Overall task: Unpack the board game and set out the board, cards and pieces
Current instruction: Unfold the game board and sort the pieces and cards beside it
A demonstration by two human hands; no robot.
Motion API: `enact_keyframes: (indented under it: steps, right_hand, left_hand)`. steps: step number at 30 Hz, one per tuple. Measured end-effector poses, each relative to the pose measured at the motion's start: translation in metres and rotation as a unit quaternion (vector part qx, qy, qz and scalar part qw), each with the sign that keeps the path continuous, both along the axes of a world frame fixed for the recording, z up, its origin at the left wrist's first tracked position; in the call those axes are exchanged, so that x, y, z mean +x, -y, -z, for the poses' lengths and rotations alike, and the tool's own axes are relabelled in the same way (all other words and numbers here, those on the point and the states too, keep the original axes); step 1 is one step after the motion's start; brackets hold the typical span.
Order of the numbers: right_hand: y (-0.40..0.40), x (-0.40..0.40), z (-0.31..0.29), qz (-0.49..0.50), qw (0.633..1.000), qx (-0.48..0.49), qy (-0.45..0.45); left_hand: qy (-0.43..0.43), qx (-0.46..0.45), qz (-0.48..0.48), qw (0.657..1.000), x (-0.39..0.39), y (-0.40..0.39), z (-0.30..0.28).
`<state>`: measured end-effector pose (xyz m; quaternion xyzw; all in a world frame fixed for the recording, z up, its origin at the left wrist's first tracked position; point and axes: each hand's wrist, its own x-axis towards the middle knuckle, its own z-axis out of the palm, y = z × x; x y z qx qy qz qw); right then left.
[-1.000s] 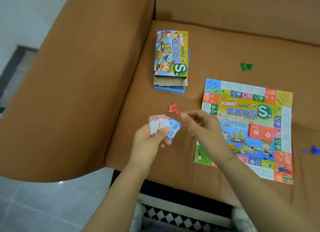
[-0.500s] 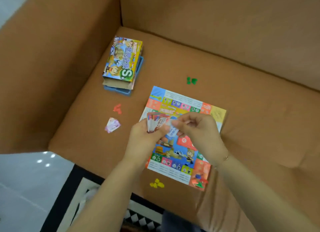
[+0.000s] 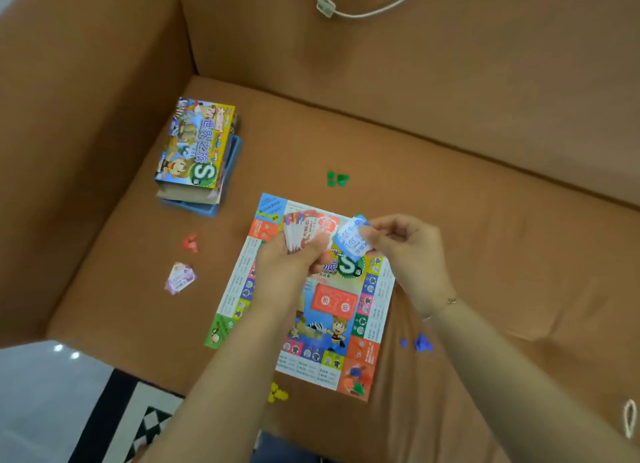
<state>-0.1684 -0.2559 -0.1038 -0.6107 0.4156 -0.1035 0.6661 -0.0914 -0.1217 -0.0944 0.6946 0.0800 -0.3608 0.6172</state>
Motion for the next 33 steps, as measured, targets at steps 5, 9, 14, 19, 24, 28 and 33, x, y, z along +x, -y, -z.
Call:
enact_keyframes:
  steps: [5,9,14,19,24,28,33]
  right_hand:
    - [0.034,0.033,0.019,0.038,0.998,0.044,-0.001]
    - [0.058,0.050,0.031,0.037,0.998,0.049,0.010]
    - [0.083,0.060,0.048,-0.049,0.998,0.017,-0.027]
    - [0.087,0.064,0.061,-0.090,0.995,0.015,-0.050]
    - [0.075,0.065,0.065,-0.075,0.996,0.033,-0.044]
    - [0.077,0.068,0.071,-0.029,0.998,0.047,-0.033]
    - [0.100,0.083,0.092,0.041,0.999,-0.003,-0.035]
  left_hand:
    - [0.001,0.031,-0.002,1.000,0.039,0.028,0.019]
    - [0.015,0.046,-0.023,0.999,0.063,0.052,0.037]
    - [-0.053,0.019,0.077,0.995,0.081,0.078,0.048]
    - [-0.038,0.042,0.122,0.991,0.078,0.085,0.056]
    - [-0.014,0.046,0.052,0.997,0.069,0.081,0.061]
    - [-0.023,0.024,-0.003,0.999,0.070,0.080,0.062]
    - [-0.021,0.025,-0.042,0.999,0.078,0.084,0.065]
